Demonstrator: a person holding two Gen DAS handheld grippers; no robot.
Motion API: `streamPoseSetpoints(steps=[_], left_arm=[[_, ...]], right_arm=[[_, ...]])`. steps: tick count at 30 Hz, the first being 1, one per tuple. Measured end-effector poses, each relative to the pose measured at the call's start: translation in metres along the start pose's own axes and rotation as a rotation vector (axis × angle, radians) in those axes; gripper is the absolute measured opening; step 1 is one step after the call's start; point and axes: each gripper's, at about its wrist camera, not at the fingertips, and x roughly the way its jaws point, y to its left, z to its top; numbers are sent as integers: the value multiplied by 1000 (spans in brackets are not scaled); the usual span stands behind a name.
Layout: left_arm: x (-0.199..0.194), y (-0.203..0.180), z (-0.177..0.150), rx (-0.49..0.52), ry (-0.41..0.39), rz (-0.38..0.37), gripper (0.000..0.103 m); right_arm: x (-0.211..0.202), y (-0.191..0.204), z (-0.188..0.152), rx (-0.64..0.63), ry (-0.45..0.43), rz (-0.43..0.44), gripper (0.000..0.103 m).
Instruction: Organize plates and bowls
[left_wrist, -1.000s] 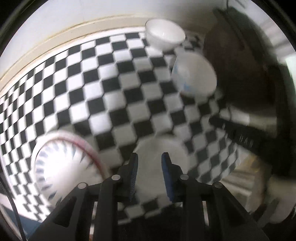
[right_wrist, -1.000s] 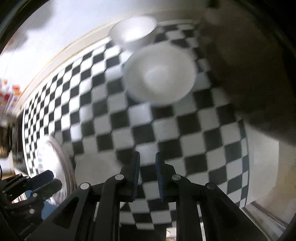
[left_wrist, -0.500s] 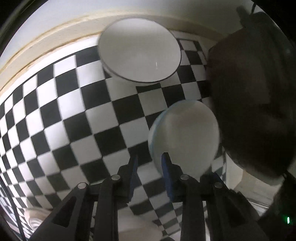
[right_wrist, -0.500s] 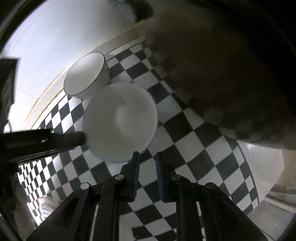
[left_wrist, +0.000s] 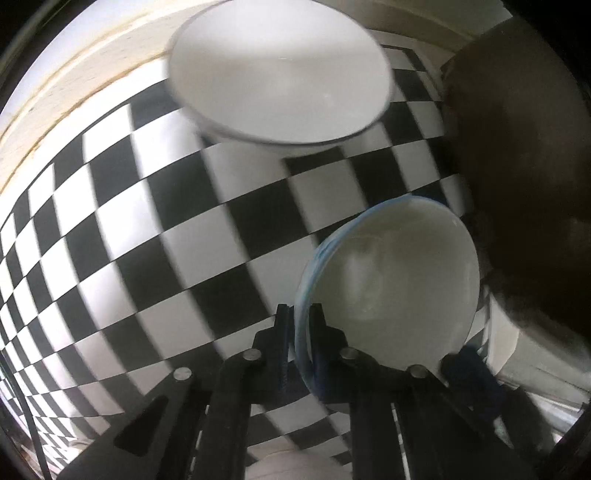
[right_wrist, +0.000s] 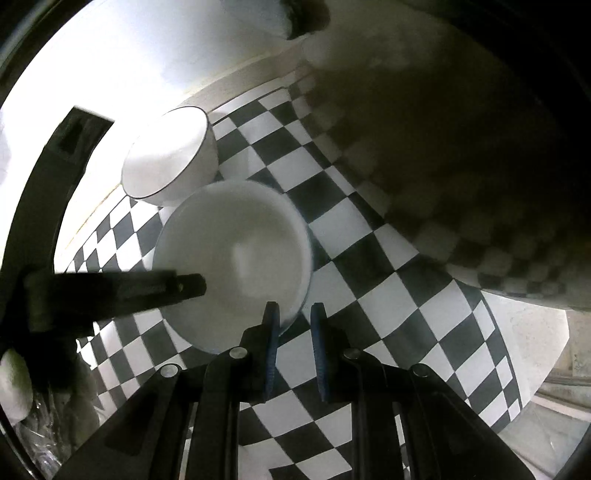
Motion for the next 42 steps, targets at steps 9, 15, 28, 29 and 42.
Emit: streamPoseSetpoints(steps=[9, 15, 28, 29, 42], left_arm=[[-14, 58, -17, -74, -11, 35, 9], [-16, 70, -20, -120, -27, 20, 9], [-8, 85, -44, -175, -30, -29, 9], [-7, 86, -45, -179, -29, -32, 9], [-13, 96, -48, -187, -46, -50, 9]], right_arm=[[11, 45, 12, -142, 59, 68, 19], [16, 87, 23, -300, 51, 17, 19], [40, 96, 74, -378, 256, 150, 20], [43, 97, 74, -375, 279, 170, 20], [77, 107, 67, -420, 352, 140, 11]])
